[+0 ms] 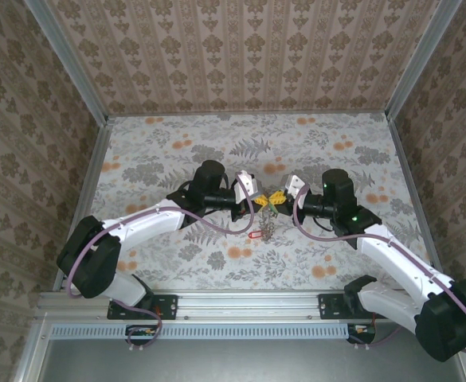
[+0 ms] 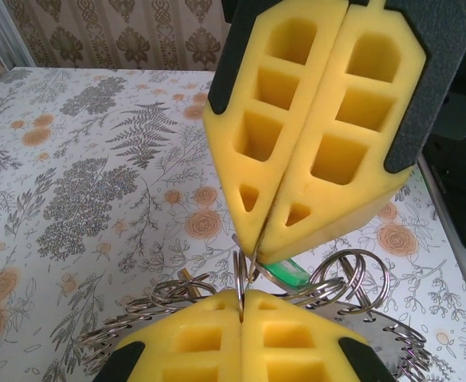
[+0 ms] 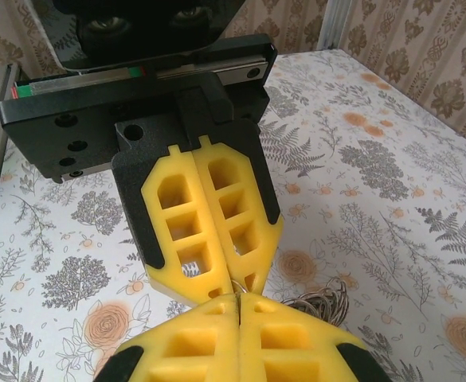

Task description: Put the keys on the keyring

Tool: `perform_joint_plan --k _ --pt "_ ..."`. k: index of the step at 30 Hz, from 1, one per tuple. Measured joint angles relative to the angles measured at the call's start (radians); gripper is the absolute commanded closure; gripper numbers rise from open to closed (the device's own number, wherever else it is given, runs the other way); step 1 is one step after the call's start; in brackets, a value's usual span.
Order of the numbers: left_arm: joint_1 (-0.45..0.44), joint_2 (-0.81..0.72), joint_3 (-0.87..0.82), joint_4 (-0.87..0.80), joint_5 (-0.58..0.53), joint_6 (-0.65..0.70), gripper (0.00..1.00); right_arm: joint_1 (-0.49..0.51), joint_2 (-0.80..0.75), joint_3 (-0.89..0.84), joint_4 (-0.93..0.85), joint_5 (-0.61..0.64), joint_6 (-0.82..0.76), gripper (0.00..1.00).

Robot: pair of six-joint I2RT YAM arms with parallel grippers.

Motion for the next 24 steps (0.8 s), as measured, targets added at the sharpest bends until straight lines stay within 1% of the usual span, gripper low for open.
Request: perform_joint_plan --k 11,16,24 --pt "0.000 0.000 0.002 -0.009 -0.011 0.000 1.00 0.052 0.002 0.018 -0.004 0.109 0.002 1.00" --pt "0.001 0.000 0.003 -0.016 -0.030 0.000 1.00 0.071 0.015 0.040 -0.032 0.169 -0.009 1.00" --pt "0.001 0.001 0.004 -0.017 -0.043 0.000 1.00 0.081 0.015 0.045 -0.055 0.231 -0.027 1.00"
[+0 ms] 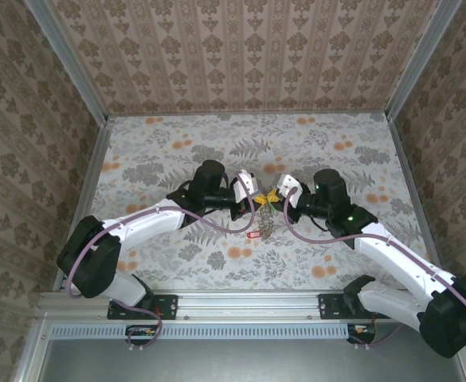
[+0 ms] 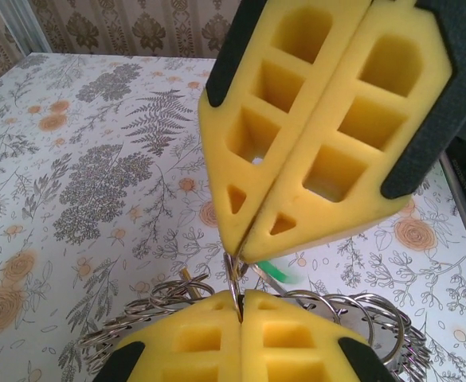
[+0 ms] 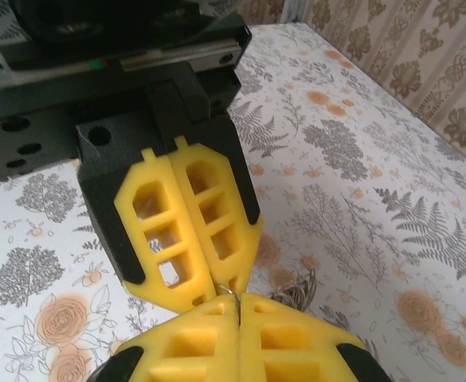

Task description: Put the keys on the keyring

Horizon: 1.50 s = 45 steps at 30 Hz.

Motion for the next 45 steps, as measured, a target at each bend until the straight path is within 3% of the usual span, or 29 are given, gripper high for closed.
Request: perform_joint_plan --k 17,27,40,43,45 --pt "0.000 0.006 0.001 0.007 -0.013 0.000 1.00 0.001 0.023 0.018 -0.044 0.072 0.024 1.00" --pt "0.000 0.016 0.001 0.007 -0.016 0.000 1.00 0.004 0.037 0.032 -0.087 0.099 0.023 0.88" --pt "-0.009 0.016 0.001 0.007 0.036 0.000 1.00 -0.004 0.033 0.032 -0.133 0.197 -0.003 0.81" --pt "-0.008 0.016 0.001 0.006 0.053 0.001 1.00 -0.027 -0.006 0.029 -0.131 0.187 0.001 0.79" --pt "-0.006 0.016 0.001 0.006 0.080 0.001 1.00 -0.085 -0.050 0.024 -0.126 0.116 0.016 0.76"
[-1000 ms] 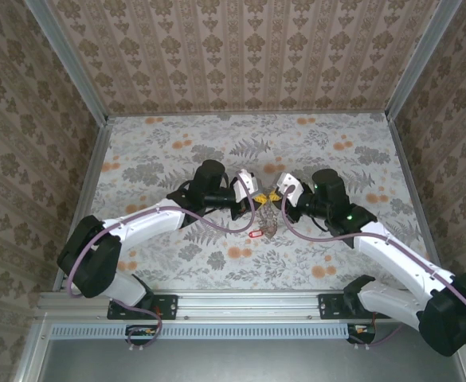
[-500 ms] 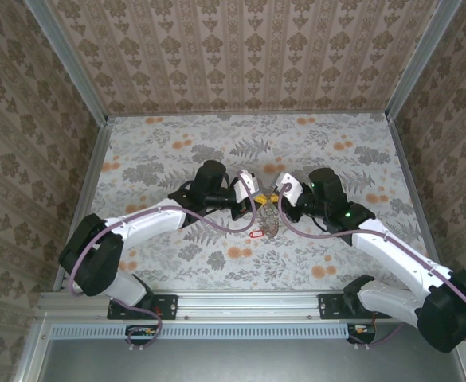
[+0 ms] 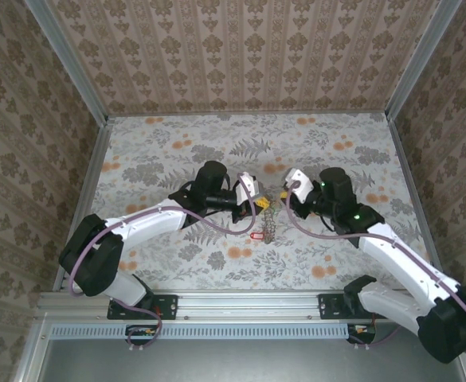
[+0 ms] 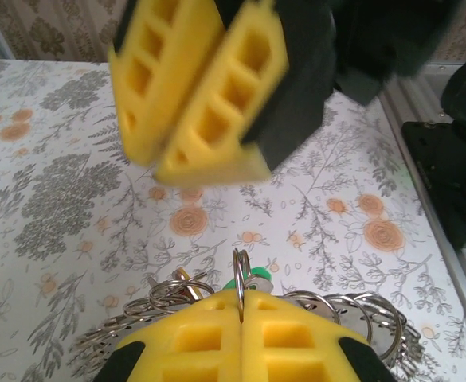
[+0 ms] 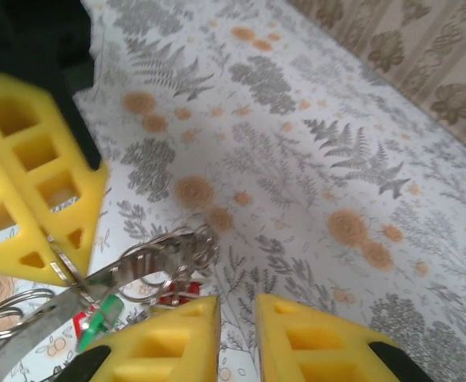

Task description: Put the keys on the keyring

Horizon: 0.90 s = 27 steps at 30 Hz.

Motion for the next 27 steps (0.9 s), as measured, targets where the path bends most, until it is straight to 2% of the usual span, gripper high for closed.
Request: perform_joint_plan --k 4,6,10,18,27 --pt "0.014 0.000 0.000 -0.002 0.066 0.003 1.00 -0.124 -0.039 -0.001 0.005 -0.226 0.018 0.72" --pt "0.026 0.000 0.001 -0.006 0.094 0.003 1.00 -0.138 -0.034 -0.001 -0.010 -0.349 0.000 0.71" --pt "0.038 0.000 0.005 -0.008 0.132 0.003 1.00 -0.135 -0.007 0.000 -0.047 -0.482 -0.062 0.71" --pt "0.040 0.001 0.044 -0.023 0.180 0.004 1.00 -0.072 0.050 0.011 -0.057 -0.491 -0.152 0.73" --pt "0.040 0.011 0.050 -0.057 0.195 0.005 1.00 -0.066 0.076 0.016 -0.055 -0.479 -0.196 0.74"
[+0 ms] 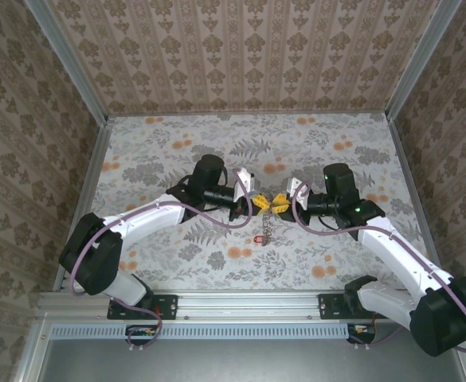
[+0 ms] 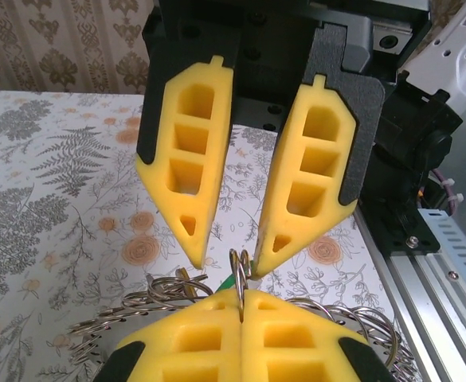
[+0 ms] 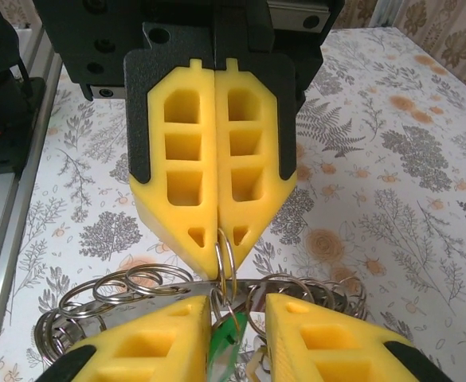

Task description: Put the keys on the keyring

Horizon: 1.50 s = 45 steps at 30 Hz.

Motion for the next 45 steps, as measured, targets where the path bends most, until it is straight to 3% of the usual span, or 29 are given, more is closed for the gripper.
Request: perform_joint_plan --k 14,25,33,45 --pt "0.005 0.002 0.011 -0.010 -0.007 0.006 1.00 0.001 0.022 0.001 0.028 -0.005 -0.005 0.84" --pt "0.005 0.003 0.011 -0.010 -0.007 0.009 1.00 0.000 0.021 0.005 0.028 0.008 -0.004 0.74" --pt "0.005 0.003 0.011 -0.010 -0.007 0.014 1.00 0.001 0.006 0.006 0.026 0.011 -0.006 0.73" --pt "0.004 0.003 0.011 -0.010 -0.017 0.014 1.00 0.001 0.010 0.006 0.025 0.011 -0.010 0.83"
